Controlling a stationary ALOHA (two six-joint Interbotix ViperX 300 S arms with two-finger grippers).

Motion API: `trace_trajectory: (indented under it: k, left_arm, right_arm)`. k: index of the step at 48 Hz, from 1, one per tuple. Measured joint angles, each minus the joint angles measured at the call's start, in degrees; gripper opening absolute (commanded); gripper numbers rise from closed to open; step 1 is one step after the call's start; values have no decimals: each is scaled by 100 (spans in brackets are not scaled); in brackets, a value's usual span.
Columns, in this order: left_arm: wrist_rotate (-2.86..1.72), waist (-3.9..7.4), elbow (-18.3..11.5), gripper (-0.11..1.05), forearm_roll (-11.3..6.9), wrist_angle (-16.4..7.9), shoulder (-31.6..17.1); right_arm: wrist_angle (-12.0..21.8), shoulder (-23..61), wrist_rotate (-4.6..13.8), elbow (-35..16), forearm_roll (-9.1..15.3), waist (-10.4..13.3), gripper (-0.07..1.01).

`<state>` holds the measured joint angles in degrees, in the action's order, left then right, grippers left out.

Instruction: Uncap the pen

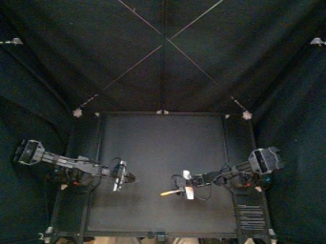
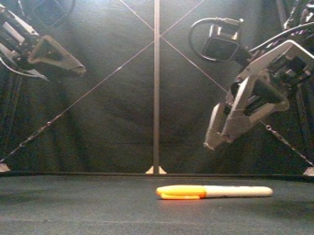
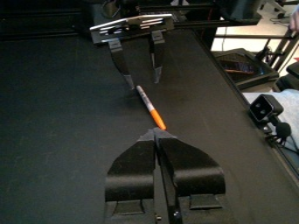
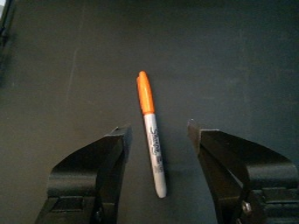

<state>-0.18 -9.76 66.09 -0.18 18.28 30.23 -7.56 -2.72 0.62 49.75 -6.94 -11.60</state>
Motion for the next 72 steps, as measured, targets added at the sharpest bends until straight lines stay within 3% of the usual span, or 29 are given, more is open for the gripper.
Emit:
trace_trajectory:
  k: [10, 27, 40, 48, 54, 60, 65, 72]
  left_arm:
    - [9, 0, 0, 62, 0, 0, -62]
    - [9, 9, -9, 65, 9, 0, -62]
    - [0, 18, -35, 65, -9, 0, -62]
    - [18, 202, -149, 65, -105, 0, -62]
    - [-9, 492, -255, 65, -352, 53, -62]
    - [0, 747, -352, 66, -589, 193, -70]
    - [9, 914, -422, 66, -721, 369, -70]
    - [0, 949, -448, 69, -738, 580, -114]
  right_arm:
    - [308, 114, 0, 0, -35, -35, 87]
    - [738, 580, 0, -105, -53, -79, 84]
    - [1046, 756, -9, -272, -62, -132, 58]
    - [1134, 747, -9, -308, -70, -141, 49]
    - [1169, 650, -18, -343, -18, -70, 49]
    - [1169, 404, -18, -439, 88, 264, 48]
    - [1134, 149, -18, -571, 211, 712, 48]
    - [1037, -105, -9, -826, 483, 1222, 48]
